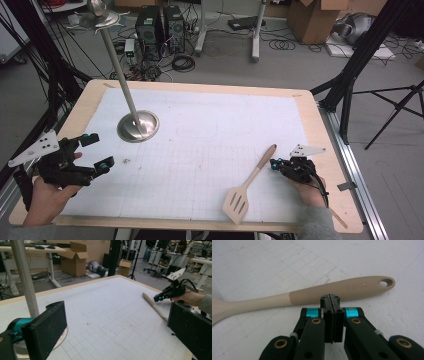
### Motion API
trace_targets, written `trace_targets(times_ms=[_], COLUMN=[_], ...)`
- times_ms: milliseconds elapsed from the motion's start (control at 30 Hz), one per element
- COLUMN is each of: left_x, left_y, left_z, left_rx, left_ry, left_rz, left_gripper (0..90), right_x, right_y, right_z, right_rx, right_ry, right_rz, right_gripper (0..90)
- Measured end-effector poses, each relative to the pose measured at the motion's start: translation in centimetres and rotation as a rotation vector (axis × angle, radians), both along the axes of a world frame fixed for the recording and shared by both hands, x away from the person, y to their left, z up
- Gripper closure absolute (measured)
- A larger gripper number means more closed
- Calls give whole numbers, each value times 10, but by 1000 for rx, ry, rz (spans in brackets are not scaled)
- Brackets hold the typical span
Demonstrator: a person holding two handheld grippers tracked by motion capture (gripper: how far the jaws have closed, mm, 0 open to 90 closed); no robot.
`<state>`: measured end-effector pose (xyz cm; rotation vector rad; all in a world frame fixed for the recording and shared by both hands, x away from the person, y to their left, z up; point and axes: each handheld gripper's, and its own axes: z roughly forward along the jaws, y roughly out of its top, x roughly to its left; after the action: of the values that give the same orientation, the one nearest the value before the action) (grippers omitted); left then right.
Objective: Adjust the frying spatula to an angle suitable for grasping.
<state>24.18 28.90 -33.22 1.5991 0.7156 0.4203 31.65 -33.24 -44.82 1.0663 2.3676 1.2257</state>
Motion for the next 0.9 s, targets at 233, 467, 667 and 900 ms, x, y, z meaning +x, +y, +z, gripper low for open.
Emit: trace_targets(times_ms=[233,467,667,900], left_x=[-2,-4,-7,-10], left_y=[2,4,6,10], left_z=[-1,-2,-3,-4], left_rx=[-1,-1,3,2], left_ry=[2,9,11,14], left_rz=[4,14,20,32], left_gripper=[27,27,27,27], right_x=[6,12,17,23], right_y=[6,19,24,31], right_z=[-1,0,2,1], right_rx=[-43,-48,-45,-41], right_ry=[16,-4,-9,-15], right_rz=[7,22,32,28], right_gripper=[900,900,900,900])
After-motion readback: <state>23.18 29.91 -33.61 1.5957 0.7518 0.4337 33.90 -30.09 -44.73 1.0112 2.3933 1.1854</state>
